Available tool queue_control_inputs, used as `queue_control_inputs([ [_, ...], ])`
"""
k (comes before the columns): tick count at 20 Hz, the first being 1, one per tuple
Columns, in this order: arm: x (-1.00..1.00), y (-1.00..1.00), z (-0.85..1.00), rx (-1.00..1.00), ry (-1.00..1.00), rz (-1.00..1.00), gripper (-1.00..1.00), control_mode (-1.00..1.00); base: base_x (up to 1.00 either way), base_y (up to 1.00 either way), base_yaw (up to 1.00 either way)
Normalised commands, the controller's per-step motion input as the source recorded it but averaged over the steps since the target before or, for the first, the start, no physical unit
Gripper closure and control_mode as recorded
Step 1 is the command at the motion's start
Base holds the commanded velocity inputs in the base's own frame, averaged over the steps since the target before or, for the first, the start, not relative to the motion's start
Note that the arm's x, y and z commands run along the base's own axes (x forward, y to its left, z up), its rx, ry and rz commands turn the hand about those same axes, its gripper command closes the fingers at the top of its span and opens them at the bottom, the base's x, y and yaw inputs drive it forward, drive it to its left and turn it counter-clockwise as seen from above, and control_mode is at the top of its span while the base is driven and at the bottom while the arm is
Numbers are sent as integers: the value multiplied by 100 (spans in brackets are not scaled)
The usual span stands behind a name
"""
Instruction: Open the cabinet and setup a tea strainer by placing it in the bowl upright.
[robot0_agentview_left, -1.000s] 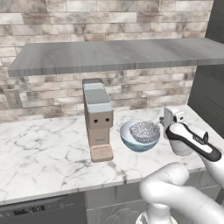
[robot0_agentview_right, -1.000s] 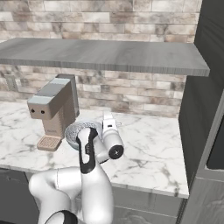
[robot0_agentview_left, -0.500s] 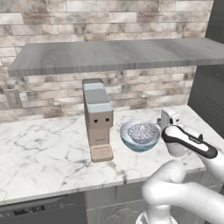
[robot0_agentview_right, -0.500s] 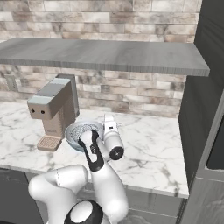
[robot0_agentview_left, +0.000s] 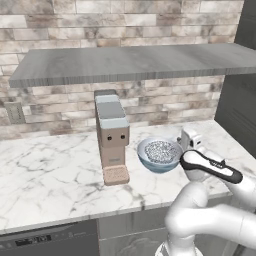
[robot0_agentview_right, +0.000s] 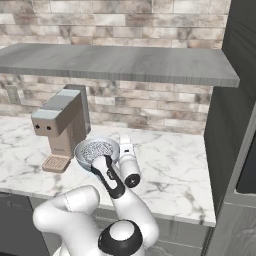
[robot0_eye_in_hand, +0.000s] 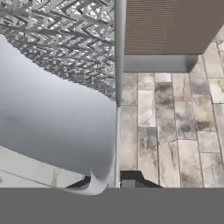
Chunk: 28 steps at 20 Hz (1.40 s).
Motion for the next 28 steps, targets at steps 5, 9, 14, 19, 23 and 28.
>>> queue_control_inputs([
  [5, 2, 0, -14, 0, -7, 0, 100, -100, 0, 0, 0],
  [9, 0, 0, 0, 0, -3, 0, 100, -100, 0, 0, 0],
  [14, 0, 3, 0, 0, -2, 0, 100, -100, 0, 0, 0],
  [19, 0, 10, 0, 0, 0, 0, -100, -100, 0, 0, 0],
  [23, 0, 15, 0, 0, 0, -3, -100, -100, 0, 0, 0],
  [28, 0, 3, 0, 0, 0, -3, -100, -100, 0, 0, 0],
])
